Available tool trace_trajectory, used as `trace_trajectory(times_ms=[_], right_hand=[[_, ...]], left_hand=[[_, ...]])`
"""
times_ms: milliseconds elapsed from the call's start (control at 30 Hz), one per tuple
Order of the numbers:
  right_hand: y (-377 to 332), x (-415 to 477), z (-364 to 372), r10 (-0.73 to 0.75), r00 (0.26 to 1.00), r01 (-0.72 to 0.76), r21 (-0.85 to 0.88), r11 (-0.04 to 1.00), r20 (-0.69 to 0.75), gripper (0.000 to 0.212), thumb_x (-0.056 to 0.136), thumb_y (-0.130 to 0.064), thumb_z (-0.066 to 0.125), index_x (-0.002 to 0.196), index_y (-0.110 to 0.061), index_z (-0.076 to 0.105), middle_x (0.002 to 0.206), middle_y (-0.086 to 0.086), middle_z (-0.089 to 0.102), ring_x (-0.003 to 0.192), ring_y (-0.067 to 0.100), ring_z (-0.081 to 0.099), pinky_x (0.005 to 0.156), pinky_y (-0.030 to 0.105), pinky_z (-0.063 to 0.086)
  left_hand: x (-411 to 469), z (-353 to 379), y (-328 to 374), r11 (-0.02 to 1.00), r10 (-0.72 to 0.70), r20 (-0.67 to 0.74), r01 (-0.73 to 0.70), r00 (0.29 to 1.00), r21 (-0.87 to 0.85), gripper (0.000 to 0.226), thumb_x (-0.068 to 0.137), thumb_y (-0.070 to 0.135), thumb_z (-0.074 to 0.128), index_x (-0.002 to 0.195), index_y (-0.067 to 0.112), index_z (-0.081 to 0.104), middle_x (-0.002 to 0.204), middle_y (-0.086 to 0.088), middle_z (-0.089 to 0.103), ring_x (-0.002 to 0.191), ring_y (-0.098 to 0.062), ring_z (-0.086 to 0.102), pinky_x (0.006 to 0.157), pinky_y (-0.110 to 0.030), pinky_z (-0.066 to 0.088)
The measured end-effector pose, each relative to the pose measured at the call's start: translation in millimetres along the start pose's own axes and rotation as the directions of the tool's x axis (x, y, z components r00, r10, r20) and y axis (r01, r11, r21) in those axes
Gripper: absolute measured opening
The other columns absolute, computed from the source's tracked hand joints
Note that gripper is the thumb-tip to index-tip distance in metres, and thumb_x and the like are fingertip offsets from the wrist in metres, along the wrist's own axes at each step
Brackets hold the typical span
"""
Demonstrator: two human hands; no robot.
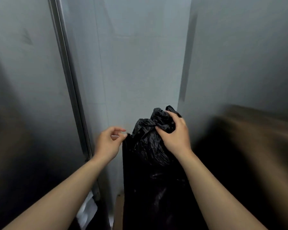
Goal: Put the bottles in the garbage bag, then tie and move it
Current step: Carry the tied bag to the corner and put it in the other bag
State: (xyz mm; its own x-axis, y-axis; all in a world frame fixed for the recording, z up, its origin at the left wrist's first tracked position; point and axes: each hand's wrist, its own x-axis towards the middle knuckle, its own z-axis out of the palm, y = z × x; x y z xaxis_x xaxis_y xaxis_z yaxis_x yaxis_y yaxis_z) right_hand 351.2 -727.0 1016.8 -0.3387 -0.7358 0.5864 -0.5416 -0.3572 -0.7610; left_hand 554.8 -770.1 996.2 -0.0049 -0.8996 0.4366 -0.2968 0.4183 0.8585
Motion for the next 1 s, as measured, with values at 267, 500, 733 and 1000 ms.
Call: trace_trajectory(times_ms=[267, 500, 733, 1000], right_hand=[[80, -38, 36, 0.159, 0.986, -0.15, -0.134, 0.98, 0.059, 0.056, 0.074, -0.034, 0.072, 0.121, -0.048, 0.047, 0.111, -0.011, 0.045, 0.098, 0.002, 0.048, 0.083, 0.009, 0.032], [146, -77, 62, 0.46, 0.859, -0.388, -0.3, 0.872, 0.225, 0.07, 0.077, -0.038, 0.071, 0.137, -0.041, 0.034, 0.133, 0.006, 0.037, 0.122, 0.023, 0.047, 0.093, 0.022, 0.033], [156, -101, 72, 0.646, 0.709, -0.447, -0.527, 0.723, 0.284, 0.087, 0.08, -0.047, 0.066, 0.145, -0.045, 0.008, 0.155, 0.016, 0.01, 0.137, 0.04, 0.025, 0.108, 0.044, 0.03], [116, -80, 48, 0.686, 0.698, -0.407, -0.676, 0.614, 0.203, 0.091, 0.08, -0.056, 0.06, 0.146, -0.04, -0.001, 0.154, 0.013, 0.009, 0.132, 0.041, 0.027, 0.099, 0.047, 0.039]], left_hand=[[-24, 17, -96, 0.987, -0.154, 0.048, 0.15, 0.987, 0.063, 0.021, 0.088, 0.012, 0.059, 0.082, 0.032, 0.062, 0.074, 0.004, 0.058, 0.068, -0.017, 0.06, 0.071, -0.036, 0.05], [-59, 40, -155, 0.948, -0.297, 0.187, 0.265, 0.936, 0.177, 0.011, 0.088, 0.023, 0.062, 0.098, 0.028, 0.064, 0.106, 0.002, 0.059, 0.093, -0.013, 0.062, 0.083, -0.027, 0.047], [-85, 37, -169, 0.918, -0.347, 0.316, 0.25, 0.883, 0.308, 0.026, 0.087, 0.037, 0.06, 0.113, 0.033, 0.059, 0.115, 0.011, 0.054, 0.111, -0.01, 0.052, 0.089, -0.026, 0.04], [-77, 27, -129, 0.889, -0.246, 0.385, 0.049, 0.89, 0.456, 0.05, 0.086, 0.051, 0.053, 0.131, 0.03, 0.048, 0.135, 0.004, 0.05, 0.126, -0.012, 0.044, 0.097, -0.02, 0.03]])
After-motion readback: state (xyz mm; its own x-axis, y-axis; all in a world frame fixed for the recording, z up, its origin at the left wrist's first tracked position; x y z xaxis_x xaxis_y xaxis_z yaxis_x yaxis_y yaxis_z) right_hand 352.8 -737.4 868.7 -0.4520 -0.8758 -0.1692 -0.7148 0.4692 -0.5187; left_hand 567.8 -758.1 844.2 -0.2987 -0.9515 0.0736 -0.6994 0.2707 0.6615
